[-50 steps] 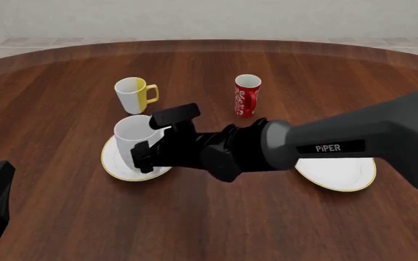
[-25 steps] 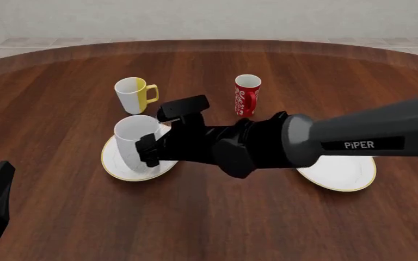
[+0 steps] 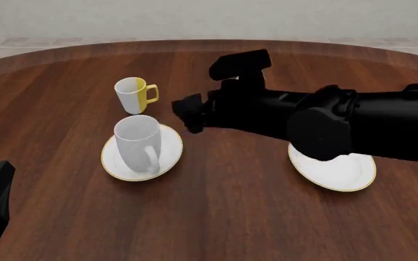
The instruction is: Put the white mug on the left plate.
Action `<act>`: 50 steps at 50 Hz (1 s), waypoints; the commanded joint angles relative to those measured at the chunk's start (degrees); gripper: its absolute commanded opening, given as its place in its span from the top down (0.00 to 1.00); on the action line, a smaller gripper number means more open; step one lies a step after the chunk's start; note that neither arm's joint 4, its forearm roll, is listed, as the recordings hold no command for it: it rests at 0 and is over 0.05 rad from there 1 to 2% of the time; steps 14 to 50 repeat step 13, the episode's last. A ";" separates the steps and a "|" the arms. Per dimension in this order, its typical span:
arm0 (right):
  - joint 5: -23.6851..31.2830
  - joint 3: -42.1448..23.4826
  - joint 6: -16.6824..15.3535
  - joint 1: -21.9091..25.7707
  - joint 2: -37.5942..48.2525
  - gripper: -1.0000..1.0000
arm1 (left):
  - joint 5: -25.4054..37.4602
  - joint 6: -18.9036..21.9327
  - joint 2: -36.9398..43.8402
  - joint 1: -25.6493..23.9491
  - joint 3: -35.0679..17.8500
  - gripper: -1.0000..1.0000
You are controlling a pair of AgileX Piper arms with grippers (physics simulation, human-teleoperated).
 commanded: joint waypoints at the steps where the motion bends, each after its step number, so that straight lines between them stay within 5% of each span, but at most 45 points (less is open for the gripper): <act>1: 3.16 5.87 -3.28 -3.86 -14.57 0.00 | 0.00 0.00 0.01 0.00 0.00 0.00; 13: 8.85 13.75 -4.66 -10.68 -33.38 0.00 | 0.00 0.00 0.00 0.01 0.00 0.00; 50: 8.85 13.75 -4.66 -10.68 -33.38 0.00 | 0.00 0.00 0.00 0.01 0.00 0.00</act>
